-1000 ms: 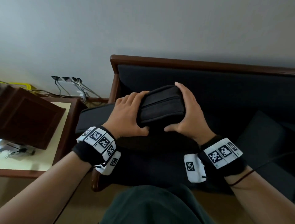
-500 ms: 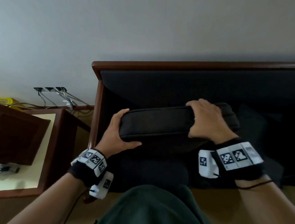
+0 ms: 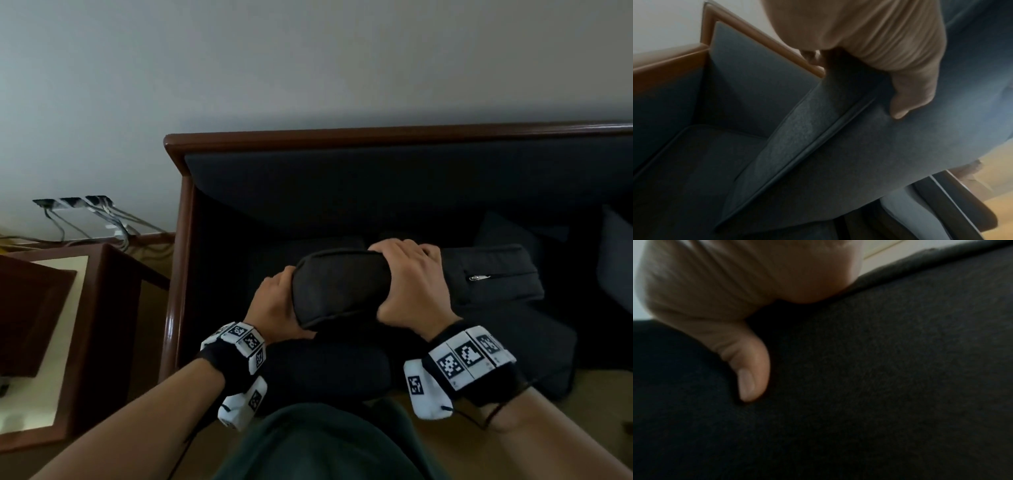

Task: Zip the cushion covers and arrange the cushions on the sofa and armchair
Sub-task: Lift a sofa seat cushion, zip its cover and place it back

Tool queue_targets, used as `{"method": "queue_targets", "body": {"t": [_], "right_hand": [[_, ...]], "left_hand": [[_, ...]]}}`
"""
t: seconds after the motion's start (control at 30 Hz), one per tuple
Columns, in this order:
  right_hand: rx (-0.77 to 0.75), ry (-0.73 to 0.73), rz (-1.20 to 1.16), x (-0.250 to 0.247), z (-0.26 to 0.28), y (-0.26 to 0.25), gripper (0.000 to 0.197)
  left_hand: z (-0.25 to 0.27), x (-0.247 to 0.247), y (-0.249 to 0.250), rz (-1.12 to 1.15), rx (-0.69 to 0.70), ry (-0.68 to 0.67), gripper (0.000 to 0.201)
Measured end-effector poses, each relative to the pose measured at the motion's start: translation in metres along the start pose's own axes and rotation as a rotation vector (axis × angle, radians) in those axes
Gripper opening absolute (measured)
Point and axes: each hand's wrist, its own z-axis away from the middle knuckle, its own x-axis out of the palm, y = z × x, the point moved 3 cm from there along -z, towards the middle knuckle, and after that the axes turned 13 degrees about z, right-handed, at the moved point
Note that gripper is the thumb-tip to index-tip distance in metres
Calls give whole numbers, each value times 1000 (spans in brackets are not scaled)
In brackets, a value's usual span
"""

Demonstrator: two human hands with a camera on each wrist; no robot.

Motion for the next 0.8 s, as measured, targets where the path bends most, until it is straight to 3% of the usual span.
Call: {"method": "queue_targets", "body": {"t": [0.17, 0.3, 0.43, 0.53, 0.6, 0.67, 0.7, 0.77, 0.8], "right_hand": [[112, 22, -177, -32, -16, 26, 68], [224, 10, -508, -42, -26, 45, 77], [252, 27, -830, -16, -19, 49, 93], [356, -161, -1062, 45, -5, 49, 104], [550, -254, -1184, 77, 9, 66, 114], [824, -207, -1395, 93, 27, 102, 115], [963, -177, -1489, 93, 37, 117, 103], [1255, -118, -1481, 96, 58, 149, 50], [1438, -95, -1525, 100, 63, 159, 37]], "left_hand": [[-16, -23, 44, -140, 191, 97, 96], [-12, -65, 84, -223, 244, 139, 98], [-12, -92, 94, -213, 160, 111, 97], [-26, -71, 60, -308, -9, -49, 97], [-30, -42, 24, -172, -174, -56, 88], [-26, -13, -11, -199, -282, -30, 84], [-21, -3, -22, -271, -303, -25, 83], [-15, 9, -30, -378, -275, -13, 76], [-13, 11, -30, -397, -254, 13, 71]]}}
